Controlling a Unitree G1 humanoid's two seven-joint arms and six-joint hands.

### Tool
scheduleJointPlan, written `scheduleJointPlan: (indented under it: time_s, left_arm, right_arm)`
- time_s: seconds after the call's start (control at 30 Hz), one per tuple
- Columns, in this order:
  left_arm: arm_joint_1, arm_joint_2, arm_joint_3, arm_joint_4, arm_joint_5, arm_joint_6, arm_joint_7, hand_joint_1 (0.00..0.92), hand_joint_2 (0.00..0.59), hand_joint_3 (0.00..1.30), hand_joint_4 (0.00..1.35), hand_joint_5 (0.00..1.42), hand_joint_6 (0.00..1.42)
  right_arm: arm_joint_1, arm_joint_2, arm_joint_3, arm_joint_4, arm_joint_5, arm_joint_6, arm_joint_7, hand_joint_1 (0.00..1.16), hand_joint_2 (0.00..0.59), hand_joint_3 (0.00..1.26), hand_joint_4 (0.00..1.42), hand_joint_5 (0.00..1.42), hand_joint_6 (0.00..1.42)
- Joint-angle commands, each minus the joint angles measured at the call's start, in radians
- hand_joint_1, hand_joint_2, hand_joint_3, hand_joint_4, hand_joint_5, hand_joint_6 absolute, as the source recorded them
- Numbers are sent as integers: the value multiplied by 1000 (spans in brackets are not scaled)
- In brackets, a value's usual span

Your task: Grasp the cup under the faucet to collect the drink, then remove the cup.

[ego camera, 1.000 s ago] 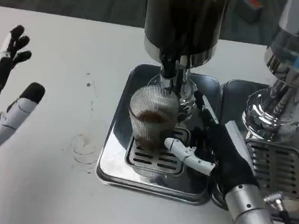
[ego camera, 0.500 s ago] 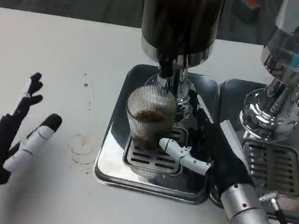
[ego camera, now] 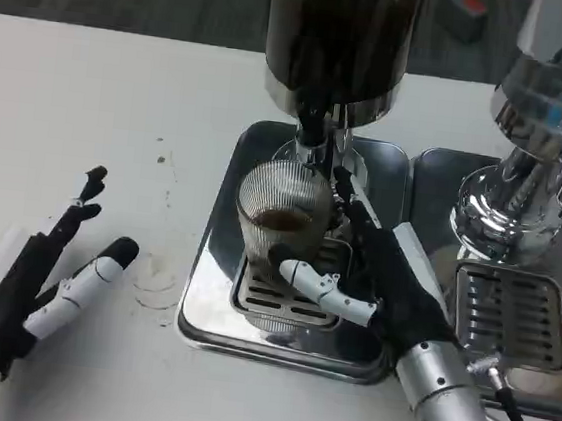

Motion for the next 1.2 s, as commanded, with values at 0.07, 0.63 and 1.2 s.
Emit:
scheduleJointPlan:
  time_s: [0.07, 0.63, 1.2]
  left_arm:
    - [-5, 19, -9, 12, 4, -21, 4, 0, 146, 52, 0, 103, 0]
    - [-4, 28, -13, 1, -9, -15, -18, 0, 146, 189, 0, 135, 0]
    - [11, 29, -10, -13, -7, -10, -14, 0, 146, 210, 0, 136, 0]
  right_arm:
    - [-28, 14, 11, 39, 2, -36, -6, 699, 208, 0, 0, 0, 0]
    - [-89, 51, 18, 155, 3, -59, -31, 761, 183, 0, 0, 0, 0]
    - [-106, 90, 13, 179, -8, -44, -88, 811, 180, 0, 0, 0, 105]
